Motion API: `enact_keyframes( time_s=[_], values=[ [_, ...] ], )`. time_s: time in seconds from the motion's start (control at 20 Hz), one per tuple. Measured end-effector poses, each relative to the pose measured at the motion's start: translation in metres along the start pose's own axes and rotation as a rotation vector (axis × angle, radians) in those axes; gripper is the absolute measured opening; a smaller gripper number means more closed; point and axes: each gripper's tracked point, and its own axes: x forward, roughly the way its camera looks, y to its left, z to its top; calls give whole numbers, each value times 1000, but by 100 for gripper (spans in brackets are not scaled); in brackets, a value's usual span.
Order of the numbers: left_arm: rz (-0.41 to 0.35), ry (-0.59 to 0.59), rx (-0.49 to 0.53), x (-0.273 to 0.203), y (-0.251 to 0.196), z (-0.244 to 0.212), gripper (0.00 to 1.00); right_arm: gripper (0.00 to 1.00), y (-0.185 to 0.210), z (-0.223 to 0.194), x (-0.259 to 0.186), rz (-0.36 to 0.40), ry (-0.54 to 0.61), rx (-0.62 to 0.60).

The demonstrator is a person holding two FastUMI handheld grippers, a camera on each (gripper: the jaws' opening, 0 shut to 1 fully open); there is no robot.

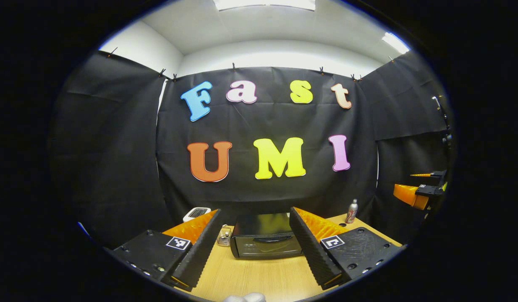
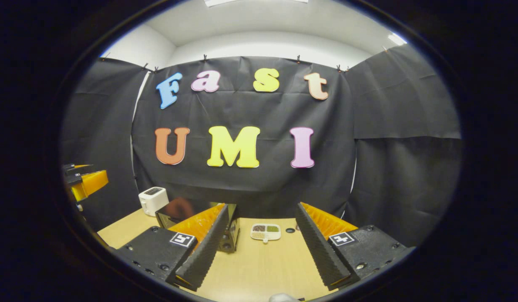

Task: Open the electric oven with the left hand, put the food in, and close the electric oven.

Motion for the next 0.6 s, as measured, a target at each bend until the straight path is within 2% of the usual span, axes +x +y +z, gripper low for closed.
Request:
enact_keyframes(
  time_s=[0.05, 0.6],
  values=[
    [-5, -1, -5, 0, -1, 1, 96, 96, 0, -1, 0, -4, 1, -4],
    [-21, -4, -21, -5, 3, 6, 97, 96, 2, 5, -12, -20, -3, -8]
  ],
)
